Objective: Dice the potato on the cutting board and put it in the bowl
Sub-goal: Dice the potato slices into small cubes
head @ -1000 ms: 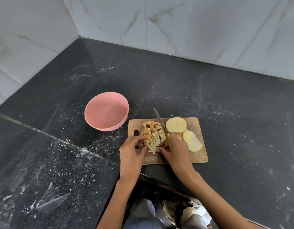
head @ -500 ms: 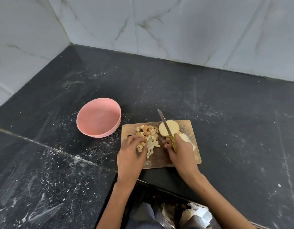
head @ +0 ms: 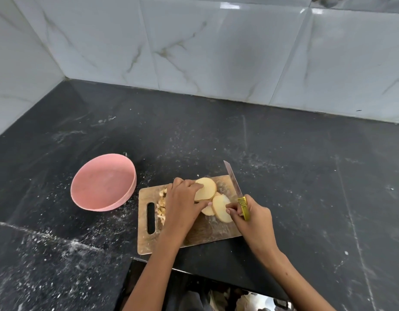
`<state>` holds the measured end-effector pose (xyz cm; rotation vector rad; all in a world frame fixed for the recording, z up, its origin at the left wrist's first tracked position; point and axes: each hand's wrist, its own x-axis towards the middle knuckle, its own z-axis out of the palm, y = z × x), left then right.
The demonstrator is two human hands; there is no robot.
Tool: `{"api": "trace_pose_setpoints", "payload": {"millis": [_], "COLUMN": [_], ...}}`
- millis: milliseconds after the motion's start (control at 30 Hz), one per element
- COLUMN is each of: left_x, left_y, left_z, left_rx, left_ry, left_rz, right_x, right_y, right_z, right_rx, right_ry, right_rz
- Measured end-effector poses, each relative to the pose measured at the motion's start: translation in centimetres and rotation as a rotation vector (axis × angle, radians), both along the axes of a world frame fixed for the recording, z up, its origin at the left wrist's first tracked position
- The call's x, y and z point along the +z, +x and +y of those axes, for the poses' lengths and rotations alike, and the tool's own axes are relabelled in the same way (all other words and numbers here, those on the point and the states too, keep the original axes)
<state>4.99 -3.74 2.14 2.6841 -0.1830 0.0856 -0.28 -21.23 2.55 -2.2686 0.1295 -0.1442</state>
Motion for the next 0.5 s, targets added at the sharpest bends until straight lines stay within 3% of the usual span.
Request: {"api": "trace_pose_setpoints", "payload": {"millis": [367, 500], "left_x": [1.1, 1.1], "left_y": [0.4, 0.2], "left_z": [0.0, 0.4], "left_rx": [0.012, 0.061], "left_ry": [0.026, -0.066], "left_rz": [-0.030, -0.116], "right_x": [-0.6, -0.8], "right_y": [0.9, 1.1], "right_z": [0.3, 0.6], "right_rx": [0.062, 0.079], "right_ry": [-0.107, -0.154], "right_rz": [0.049, 0.047]}}
